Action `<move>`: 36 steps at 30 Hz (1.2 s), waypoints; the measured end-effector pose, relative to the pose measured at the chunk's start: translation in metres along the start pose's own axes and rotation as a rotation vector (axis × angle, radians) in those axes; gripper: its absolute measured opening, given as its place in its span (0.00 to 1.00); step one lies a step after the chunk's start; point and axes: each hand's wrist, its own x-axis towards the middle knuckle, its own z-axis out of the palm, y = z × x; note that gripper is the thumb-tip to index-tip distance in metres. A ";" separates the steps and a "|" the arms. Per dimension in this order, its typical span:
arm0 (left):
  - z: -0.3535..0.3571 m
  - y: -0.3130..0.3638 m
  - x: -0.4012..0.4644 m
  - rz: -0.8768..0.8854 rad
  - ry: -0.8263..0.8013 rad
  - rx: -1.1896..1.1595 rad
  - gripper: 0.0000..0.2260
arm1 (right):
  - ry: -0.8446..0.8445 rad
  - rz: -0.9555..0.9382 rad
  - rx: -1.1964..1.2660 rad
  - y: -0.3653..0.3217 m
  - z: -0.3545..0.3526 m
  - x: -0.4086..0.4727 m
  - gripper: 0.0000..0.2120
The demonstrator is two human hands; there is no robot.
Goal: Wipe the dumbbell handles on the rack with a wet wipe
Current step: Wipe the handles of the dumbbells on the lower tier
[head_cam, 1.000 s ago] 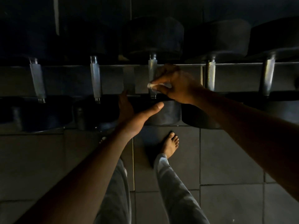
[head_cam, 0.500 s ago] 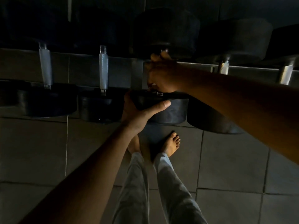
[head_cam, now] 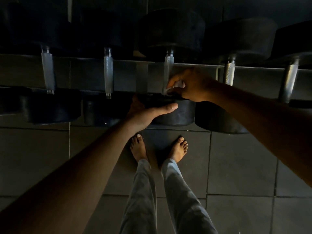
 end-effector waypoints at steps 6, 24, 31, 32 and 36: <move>-0.003 0.016 0.010 -0.177 -0.059 0.188 0.58 | 0.010 0.214 0.208 0.015 0.018 0.006 0.08; 0.002 0.003 -0.001 -0.130 -0.025 0.163 0.74 | -0.035 0.326 0.338 0.031 0.026 0.010 0.09; 0.003 0.004 0.000 -0.118 -0.002 0.140 0.66 | -0.125 0.389 0.405 0.033 0.029 0.023 0.13; 0.004 0.005 0.000 -0.115 0.000 0.126 0.64 | -0.147 0.386 0.429 0.032 0.028 0.025 0.14; 0.005 0.008 -0.002 -0.127 -0.013 0.126 0.61 | -0.241 0.386 0.449 0.027 0.023 0.025 0.20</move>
